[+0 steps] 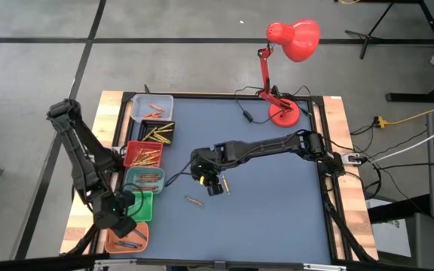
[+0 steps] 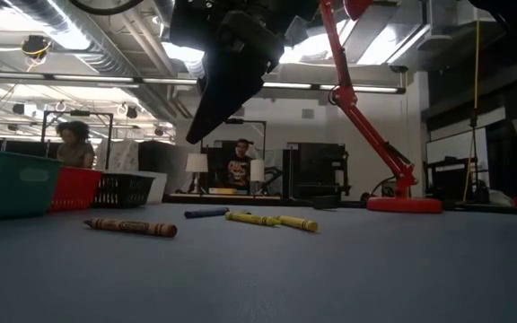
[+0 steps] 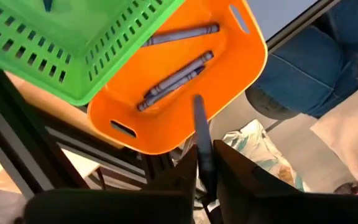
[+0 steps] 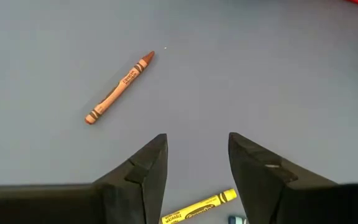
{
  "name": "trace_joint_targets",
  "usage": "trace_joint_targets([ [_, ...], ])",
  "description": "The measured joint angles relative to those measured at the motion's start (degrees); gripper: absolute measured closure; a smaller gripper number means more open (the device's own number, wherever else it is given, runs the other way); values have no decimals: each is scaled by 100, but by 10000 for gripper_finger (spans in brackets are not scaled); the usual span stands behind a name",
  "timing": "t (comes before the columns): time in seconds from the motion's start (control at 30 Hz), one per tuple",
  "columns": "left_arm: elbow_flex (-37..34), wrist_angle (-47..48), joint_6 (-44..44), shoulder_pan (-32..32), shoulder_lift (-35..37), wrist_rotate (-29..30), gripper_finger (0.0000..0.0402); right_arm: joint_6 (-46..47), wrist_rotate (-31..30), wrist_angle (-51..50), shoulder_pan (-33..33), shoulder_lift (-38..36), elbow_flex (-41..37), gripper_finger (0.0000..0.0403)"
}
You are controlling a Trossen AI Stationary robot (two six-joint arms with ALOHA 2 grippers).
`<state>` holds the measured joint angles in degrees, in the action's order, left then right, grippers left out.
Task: Sort crayons
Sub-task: Put the violet crayon into the light orange bin
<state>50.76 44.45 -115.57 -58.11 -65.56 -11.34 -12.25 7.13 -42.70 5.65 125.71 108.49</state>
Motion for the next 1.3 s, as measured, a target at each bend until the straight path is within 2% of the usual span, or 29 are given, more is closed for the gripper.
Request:
trace_joint_targets([
  [0.13,0,2,-141,-123,0,275,343,0,-1,-2,0,0,0,235],
  [0.3,0,2,-22,-173,0,1286,317,46,-2,-170,0,0,-2,235],
  [0.4,0,3,572,-166,0,2335,307,148,-1,-458,0,0,-2,235],
  [0.57,0,0,1829,17,0,4798,307,155,0,-1036,0,0,-4,235],
  [0.63,0,0,2240,188,0,5373,307,177,0,-1237,0,-3,-4,235],
  [0.8,2,-124,3560,959,-113,5650,307,321,133,-1687,0,-163,-7,235],
  [1.0,2,-763,5243,1971,-658,5679,307,325,249,-2109,2,-572,-7,235],
  [1.17,2,-1464,6009,2613,-1171,5674,307,456,242,-2365,2,-1074,-285,235],
  [1.3,2,-2002,6320,3031,-1584,5532,307,637,109,-2312,4,-1652,-919,235],
])
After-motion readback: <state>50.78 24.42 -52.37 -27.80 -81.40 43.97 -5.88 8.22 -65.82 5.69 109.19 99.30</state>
